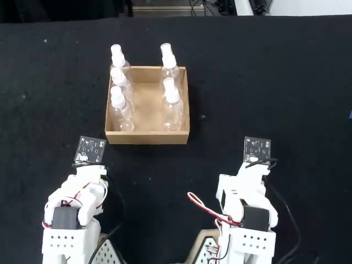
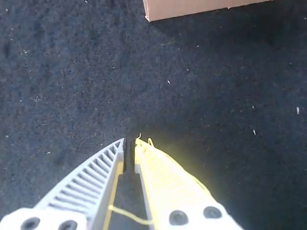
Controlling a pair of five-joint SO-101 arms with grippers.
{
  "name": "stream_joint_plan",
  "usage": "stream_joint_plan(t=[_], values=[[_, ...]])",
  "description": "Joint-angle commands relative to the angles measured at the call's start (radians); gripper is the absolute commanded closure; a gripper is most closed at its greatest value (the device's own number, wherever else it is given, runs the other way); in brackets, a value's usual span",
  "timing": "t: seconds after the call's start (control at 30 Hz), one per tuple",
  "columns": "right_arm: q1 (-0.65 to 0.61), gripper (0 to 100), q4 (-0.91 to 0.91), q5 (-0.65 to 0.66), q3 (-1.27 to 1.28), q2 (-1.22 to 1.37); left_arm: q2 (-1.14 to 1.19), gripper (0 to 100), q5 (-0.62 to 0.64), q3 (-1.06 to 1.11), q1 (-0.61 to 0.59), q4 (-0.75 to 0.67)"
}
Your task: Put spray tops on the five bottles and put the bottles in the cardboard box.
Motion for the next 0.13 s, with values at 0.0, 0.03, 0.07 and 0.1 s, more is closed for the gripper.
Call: stream_joint_plan(t=[0.0, 0.03, 0.07, 0.1], values=[[-0.014, 98.4, 0.008, 0.008, -0.008, -0.097, 0.0, 97, 0.002, 0.022, 0.01, 0.005], [-0.014, 98.4, 0.008, 0.008, -0.008, -0.097, 0.0, 97, 0.002, 0.022, 0.01, 0.005], [-0.014, 98.4, 0.008, 0.008, -0.008, -0.097, 0.0, 97, 0.002, 0.022, 0.01, 0.005], [-0.014, 98.4, 0.008, 0.008, -0.008, -0.097, 0.0, 97, 0.002, 0.022, 0.01, 0.005]])
